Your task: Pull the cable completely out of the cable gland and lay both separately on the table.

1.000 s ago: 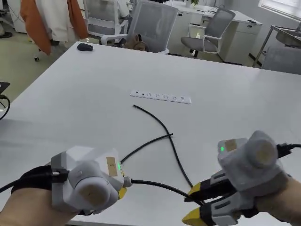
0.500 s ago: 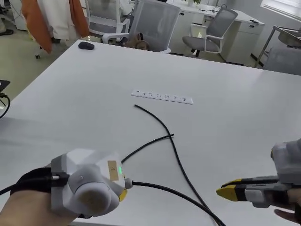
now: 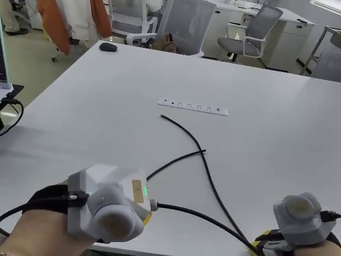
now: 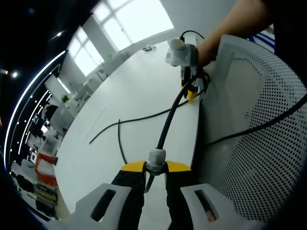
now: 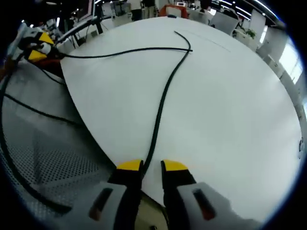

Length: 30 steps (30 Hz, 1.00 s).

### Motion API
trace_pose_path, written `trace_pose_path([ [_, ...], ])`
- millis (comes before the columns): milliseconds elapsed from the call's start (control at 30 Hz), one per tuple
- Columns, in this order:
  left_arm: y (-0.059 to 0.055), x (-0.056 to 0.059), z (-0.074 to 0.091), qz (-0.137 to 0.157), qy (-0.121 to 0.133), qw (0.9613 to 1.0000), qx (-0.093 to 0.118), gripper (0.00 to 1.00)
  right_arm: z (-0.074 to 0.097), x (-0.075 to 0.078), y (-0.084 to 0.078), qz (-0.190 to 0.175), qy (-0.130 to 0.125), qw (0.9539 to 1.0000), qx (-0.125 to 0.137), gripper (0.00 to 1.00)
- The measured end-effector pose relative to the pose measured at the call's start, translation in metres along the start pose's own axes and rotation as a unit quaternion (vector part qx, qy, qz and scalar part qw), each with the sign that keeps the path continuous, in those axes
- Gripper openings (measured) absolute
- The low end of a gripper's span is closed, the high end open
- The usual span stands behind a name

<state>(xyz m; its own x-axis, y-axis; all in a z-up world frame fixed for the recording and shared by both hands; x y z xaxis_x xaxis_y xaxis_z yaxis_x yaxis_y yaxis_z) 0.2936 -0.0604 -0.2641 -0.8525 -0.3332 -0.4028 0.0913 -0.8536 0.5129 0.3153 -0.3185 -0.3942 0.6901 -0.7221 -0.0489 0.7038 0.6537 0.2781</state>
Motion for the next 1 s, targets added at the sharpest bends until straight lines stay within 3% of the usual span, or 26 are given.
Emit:
trace_pose_path([
  [100, 0.0, 0.0, 0.001, 0.0, 0.0, 1.0, 0.0, 0.16, -0.003, 0.005, 0.0, 0.017, -0.016, 0.9997, -0.005, 0.06],
  [200, 0.0, 0.001, 0.0, -0.002, -0.002, 1.0, -0.003, 0.16, -0.005, 0.009, 0.0, 0.009, -0.022, 0.9997, -0.006, 0.05],
  [267, 0.0, 0.002, 0.0, -0.004, -0.003, 1.0, -0.003, 0.16, -0.002, 0.019, 0.002, 0.02, -0.051, 0.9985, -0.01, 0.05],
  [500, -0.003, 0.008, -0.002, -0.013, -0.013, 0.9997, -0.017, 0.16, -0.003, 0.048, 0.016, 0.013, -0.088, 0.9959, -0.014, 0.04],
  [667, -0.01, 0.007, -0.008, -0.012, -0.016, 0.9993, -0.032, 0.16, -0.008, 0.072, 0.037, 0.008, -0.107, 0.9941, -0.014, 0.04],
  [1000, -0.015, 0.008, -0.009, -0.009, -0.019, 0.9987, -0.046, 0.16, -0.022, 0.084, 0.09, 0.066, -0.134, 0.9885, -0.023, 0.04],
])
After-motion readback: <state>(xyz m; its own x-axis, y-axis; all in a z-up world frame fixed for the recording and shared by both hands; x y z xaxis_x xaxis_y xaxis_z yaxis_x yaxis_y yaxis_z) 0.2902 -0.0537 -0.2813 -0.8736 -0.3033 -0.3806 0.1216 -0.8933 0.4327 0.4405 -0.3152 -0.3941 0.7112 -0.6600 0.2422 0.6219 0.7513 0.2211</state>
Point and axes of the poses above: the centre of the closed fingertips' face, and the gripper's own axes: z roughly backward along the fingers, x roughly to its right, y roughly out of its top, the point moved 3 cm from there along z, roughly backward along the fingers, and after that the axes turned 9 degrees about -x, right-handed, at the moved point
